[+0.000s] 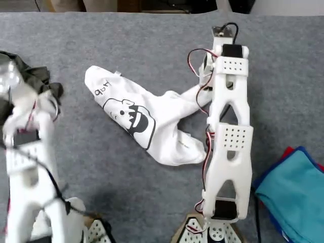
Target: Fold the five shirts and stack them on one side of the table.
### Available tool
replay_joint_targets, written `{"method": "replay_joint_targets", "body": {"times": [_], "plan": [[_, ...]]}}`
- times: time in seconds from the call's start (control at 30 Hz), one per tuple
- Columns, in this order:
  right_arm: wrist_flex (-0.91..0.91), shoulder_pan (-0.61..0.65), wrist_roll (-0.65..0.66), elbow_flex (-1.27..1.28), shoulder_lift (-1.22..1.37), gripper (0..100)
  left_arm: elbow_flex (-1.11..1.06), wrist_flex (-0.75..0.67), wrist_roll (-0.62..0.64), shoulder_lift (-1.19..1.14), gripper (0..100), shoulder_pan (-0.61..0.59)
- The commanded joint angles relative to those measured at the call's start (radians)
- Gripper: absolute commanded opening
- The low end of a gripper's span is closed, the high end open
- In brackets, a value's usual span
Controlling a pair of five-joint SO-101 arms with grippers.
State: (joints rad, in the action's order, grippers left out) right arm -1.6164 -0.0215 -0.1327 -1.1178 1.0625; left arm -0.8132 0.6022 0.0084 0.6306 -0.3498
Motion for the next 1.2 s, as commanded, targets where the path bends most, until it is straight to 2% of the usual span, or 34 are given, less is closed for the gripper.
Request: {"method": "replay_joint_targets", "body": {"times": [0.0, 0.17, 0.33, 0.6, 0.73, 0.83, 1.03, 1.17], "plan": [[0.054, 0.005, 0.002, -0.059, 0.015, 0.5, 0.308, 0.095, 0.008, -0.262, 10, 0.071], [0.101, -0.001, 0.002, -0.058, 0.039, 0.5, 0.631, 0.169, 0.055, -0.628, 10, 0.161], [0.149, -0.004, 0.006, -0.051, 0.041, 0.5, 0.934, 0.19, 0.078, -0.957, 10, 0.186], [0.215, -0.01, 0.008, -0.059, 0.101, 0.5, 1.335, 0.311, 0.216, -1.33, 10, 0.227], [0.218, -0.01, 0.008, -0.061, 0.099, 0.5, 1.511, 0.437, 0.269, -1.438, 9, 0.249], [0.218, -0.01, 0.008, -0.061, 0.101, 0.5, 1.619, 0.542, 0.262, -1.494, 1, 0.247], [0.218, -0.012, 0.009, -0.061, 0.101, 0.5, 1.728, 0.809, 0.259, -1.537, 2, 0.224], [0.218, -0.012, 0.009, -0.061, 0.101, 0.5, 1.754, 0.919, 0.244, -1.543, 2, 0.175]]}}
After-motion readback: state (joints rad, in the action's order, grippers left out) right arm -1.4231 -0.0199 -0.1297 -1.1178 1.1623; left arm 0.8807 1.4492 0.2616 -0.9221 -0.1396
